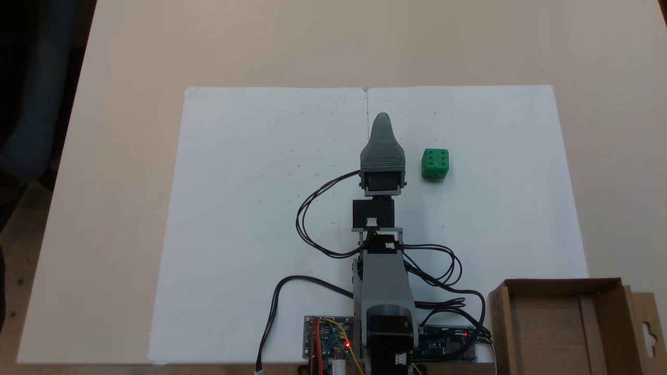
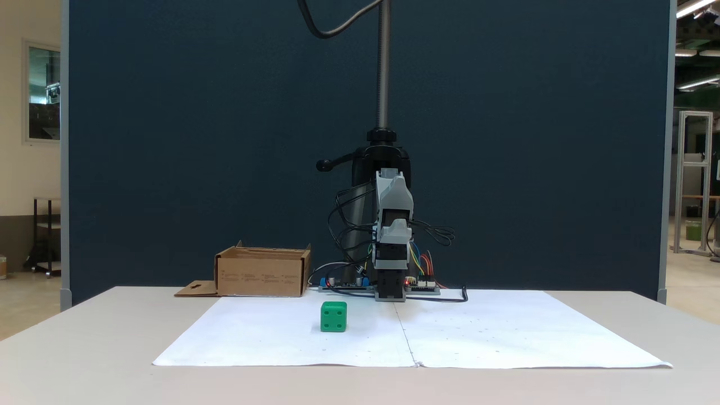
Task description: Grasp a green dice and put it in the bin.
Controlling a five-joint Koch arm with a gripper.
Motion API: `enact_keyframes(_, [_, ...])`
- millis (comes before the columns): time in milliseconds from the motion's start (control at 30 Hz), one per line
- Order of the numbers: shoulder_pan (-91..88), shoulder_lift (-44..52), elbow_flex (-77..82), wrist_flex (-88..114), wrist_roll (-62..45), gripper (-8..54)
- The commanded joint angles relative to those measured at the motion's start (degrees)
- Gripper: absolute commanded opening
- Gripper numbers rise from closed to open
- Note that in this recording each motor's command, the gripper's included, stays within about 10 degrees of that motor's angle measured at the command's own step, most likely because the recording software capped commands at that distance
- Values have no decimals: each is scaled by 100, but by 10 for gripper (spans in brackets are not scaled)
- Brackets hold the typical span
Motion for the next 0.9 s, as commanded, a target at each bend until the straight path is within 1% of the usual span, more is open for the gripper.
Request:
enact_keyframes(0, [-281,633,413,1000,-70,432])
enact_keyframes(100, [-281,633,413,1485,-70,432])
enact_keyframes(867, [-281,633,413,1477,-70,432])
